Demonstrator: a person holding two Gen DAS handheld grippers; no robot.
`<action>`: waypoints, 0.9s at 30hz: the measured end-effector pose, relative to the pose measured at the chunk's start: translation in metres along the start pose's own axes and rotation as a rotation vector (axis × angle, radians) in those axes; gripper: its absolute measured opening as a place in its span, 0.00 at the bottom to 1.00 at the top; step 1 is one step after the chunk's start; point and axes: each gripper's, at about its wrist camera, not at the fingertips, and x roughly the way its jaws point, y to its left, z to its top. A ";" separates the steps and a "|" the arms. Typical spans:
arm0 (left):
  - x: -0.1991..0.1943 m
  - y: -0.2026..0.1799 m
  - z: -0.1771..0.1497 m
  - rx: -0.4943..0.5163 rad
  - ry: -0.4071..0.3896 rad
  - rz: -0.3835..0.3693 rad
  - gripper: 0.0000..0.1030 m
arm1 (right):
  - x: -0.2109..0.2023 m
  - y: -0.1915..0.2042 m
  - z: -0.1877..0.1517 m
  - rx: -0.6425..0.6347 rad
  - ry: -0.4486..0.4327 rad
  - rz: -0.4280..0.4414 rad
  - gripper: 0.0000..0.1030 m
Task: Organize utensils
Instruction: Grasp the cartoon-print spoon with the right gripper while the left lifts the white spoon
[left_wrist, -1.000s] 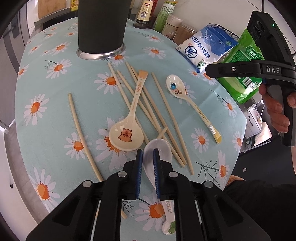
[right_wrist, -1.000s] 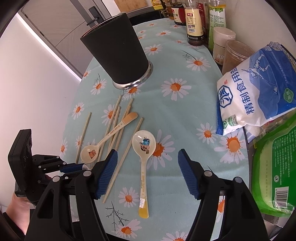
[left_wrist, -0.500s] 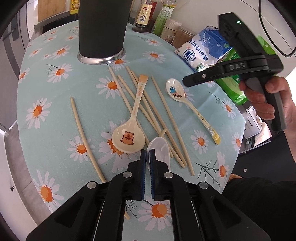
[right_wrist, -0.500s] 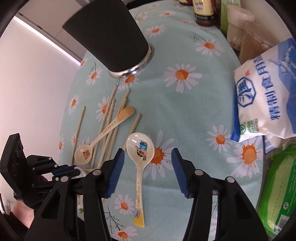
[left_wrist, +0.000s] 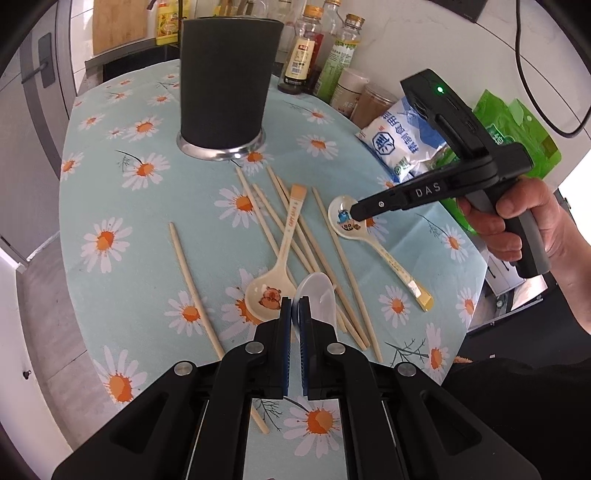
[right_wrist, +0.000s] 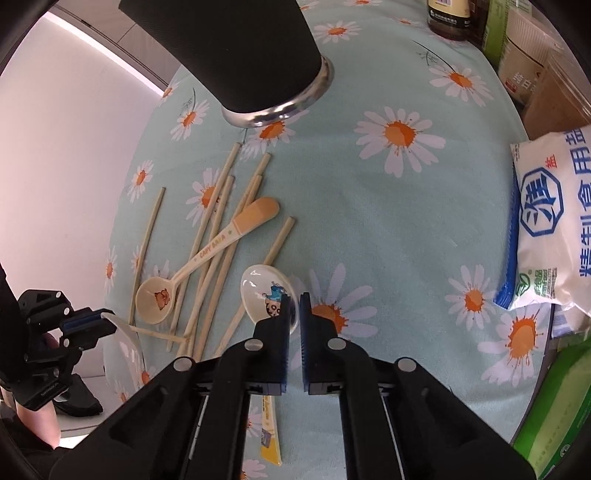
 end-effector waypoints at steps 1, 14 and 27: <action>-0.001 0.001 0.001 -0.001 -0.003 0.002 0.03 | -0.001 0.000 0.000 -0.003 -0.001 -0.001 0.05; -0.020 0.005 0.023 -0.027 -0.088 0.015 0.03 | -0.047 0.017 0.000 -0.065 -0.131 -0.018 0.05; -0.052 0.017 0.060 -0.066 -0.232 0.086 0.03 | -0.111 0.060 0.019 -0.176 -0.325 -0.017 0.05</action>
